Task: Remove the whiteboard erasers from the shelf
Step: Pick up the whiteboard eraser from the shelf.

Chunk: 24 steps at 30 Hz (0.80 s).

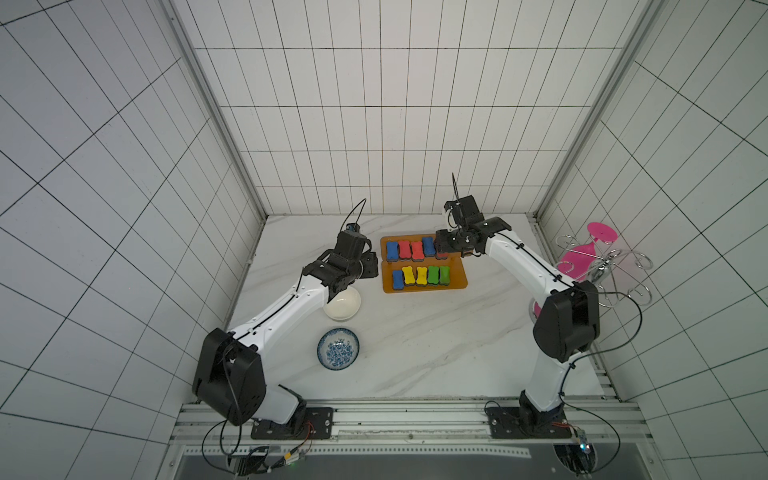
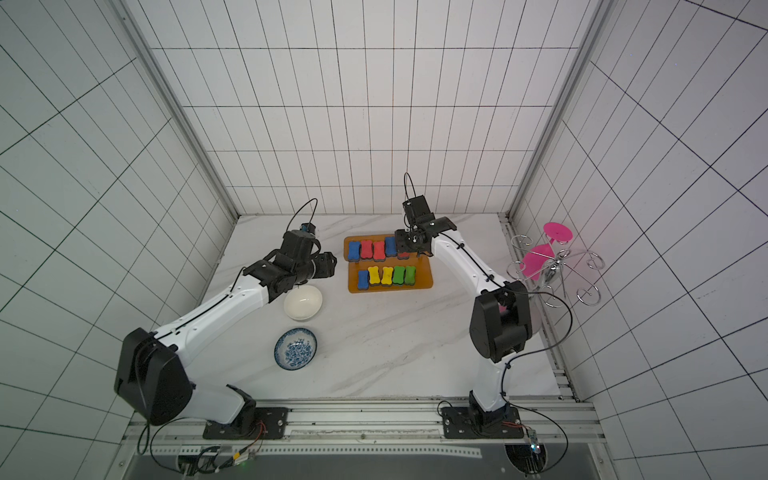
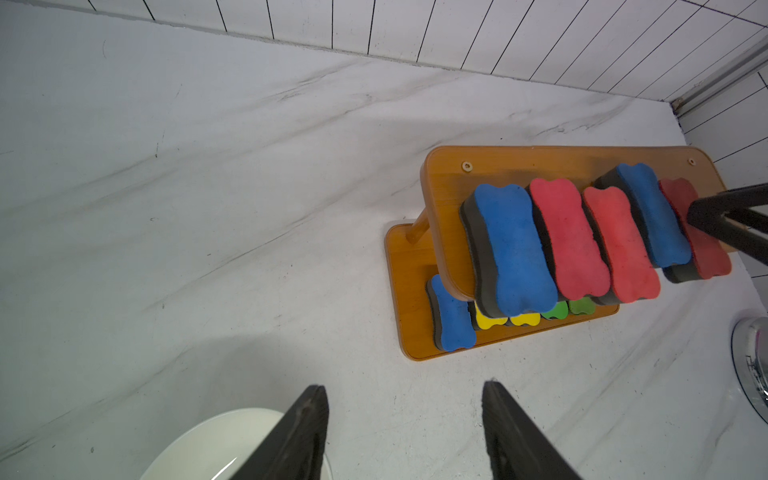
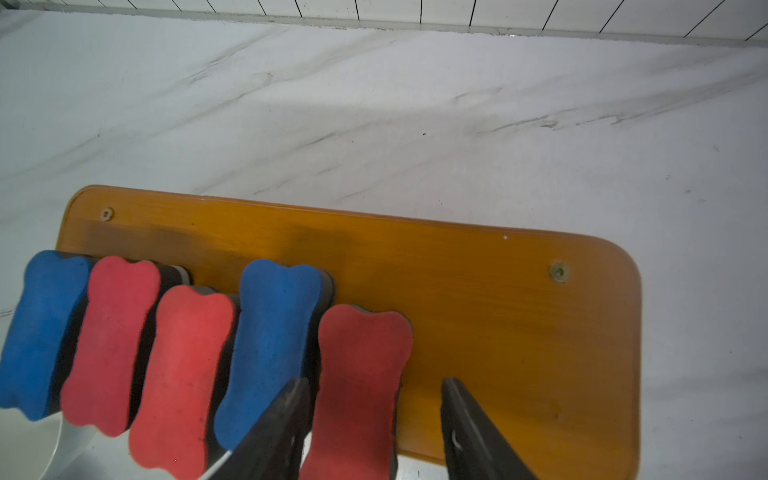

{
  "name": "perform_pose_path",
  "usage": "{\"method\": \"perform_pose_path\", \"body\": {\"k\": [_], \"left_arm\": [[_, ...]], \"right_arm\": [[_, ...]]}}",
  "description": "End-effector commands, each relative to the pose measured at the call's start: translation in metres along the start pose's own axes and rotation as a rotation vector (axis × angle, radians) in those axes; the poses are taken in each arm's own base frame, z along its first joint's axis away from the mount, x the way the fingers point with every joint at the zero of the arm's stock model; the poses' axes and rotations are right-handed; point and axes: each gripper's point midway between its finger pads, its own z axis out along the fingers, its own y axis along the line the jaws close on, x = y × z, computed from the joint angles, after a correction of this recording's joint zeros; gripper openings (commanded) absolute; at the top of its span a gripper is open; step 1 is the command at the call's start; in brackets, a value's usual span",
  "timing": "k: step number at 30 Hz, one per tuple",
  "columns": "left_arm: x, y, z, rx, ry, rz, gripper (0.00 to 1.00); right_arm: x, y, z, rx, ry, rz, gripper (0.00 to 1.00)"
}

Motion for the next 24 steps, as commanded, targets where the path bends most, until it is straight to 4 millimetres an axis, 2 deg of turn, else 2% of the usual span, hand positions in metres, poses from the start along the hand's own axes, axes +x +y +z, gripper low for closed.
{"method": "perform_pose_path", "body": {"k": [1, 14, 24], "left_arm": [[-0.001, -0.003, -0.005, 0.012, -0.011, -0.001, 0.62], [-0.004, -0.002, -0.008, 0.011, -0.019, -0.007, 0.62], [-0.006, -0.004, -0.016, 0.017, -0.025, -0.021, 0.62]], "right_arm": [[0.013, -0.006, 0.011, 0.038, 0.047, -0.017, 0.54], [0.012, -0.025, 0.007, 0.099, 0.044, -0.024, 0.51], [0.021, -0.027, 0.020, 0.140, 0.085, -0.039, 0.50]]}}
